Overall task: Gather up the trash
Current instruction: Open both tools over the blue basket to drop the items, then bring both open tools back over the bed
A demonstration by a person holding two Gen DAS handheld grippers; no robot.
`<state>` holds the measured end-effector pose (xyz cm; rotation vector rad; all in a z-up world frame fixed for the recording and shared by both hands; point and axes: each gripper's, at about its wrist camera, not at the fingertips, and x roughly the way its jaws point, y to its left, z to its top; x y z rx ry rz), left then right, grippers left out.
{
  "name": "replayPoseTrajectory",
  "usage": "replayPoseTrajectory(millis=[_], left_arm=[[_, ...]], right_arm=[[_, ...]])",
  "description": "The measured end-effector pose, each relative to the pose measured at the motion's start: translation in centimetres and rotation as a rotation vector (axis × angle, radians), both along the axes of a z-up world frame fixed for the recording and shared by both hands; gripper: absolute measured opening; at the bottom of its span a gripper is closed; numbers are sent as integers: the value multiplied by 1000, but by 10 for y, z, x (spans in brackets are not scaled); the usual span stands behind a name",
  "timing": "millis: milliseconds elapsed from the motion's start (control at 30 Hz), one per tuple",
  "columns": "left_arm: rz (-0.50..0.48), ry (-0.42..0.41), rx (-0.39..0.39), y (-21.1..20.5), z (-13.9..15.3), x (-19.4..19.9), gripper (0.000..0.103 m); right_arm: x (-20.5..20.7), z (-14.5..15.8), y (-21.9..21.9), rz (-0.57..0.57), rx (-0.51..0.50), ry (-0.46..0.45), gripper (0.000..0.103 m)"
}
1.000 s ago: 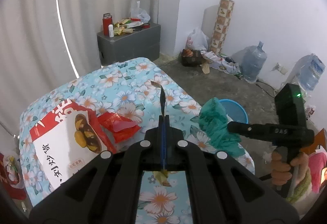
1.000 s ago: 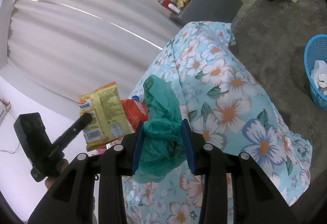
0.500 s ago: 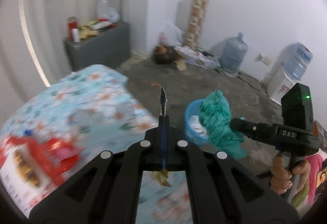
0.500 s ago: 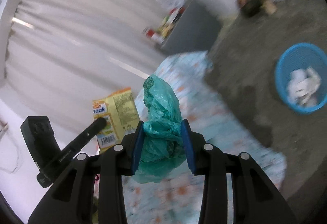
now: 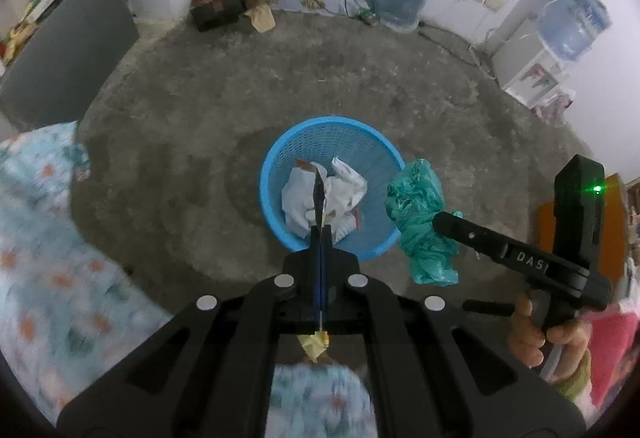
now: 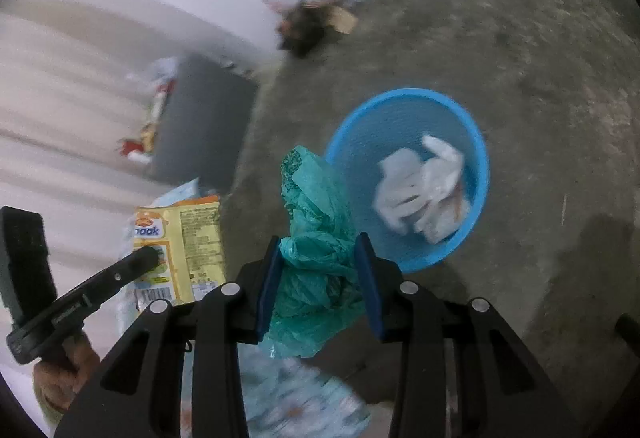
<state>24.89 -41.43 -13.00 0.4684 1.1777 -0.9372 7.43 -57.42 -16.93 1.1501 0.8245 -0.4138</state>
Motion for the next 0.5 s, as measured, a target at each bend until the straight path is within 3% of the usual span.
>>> replayPoseTrajectory(millis=[67, 100, 133, 167, 200, 267, 333, 500], left_arm=[[-9, -1, 3, -23, -19, 5, 0], [-13, 17, 7, -34, -27, 7, 7], [-15, 36, 24, -42, -36, 8, 32], [-12, 47, 44, -48, -44, 9, 45], [2, 40, 60, -53, -51, 10, 51], [9, 23, 63, -58, -57, 8, 51], [12, 25, 53, -59, -55, 4, 53], [-12, -39, -38, -36, -12, -17, 62]], right_arm=[[7, -22, -16, -23, -7, 52, 42], [10, -30, -23, -26, -12, 68, 55], [15, -42, -32, -33, -21, 107, 61], [16, -51, -36, -45, -30, 143, 64], [16, -57, -41, -46, -35, 163, 64], [14, -62, -45, -53, -48, 201, 64], [7, -56, -40, -70, -57, 167, 64], [-8, -24, -7, -85, -118, 140, 64]])
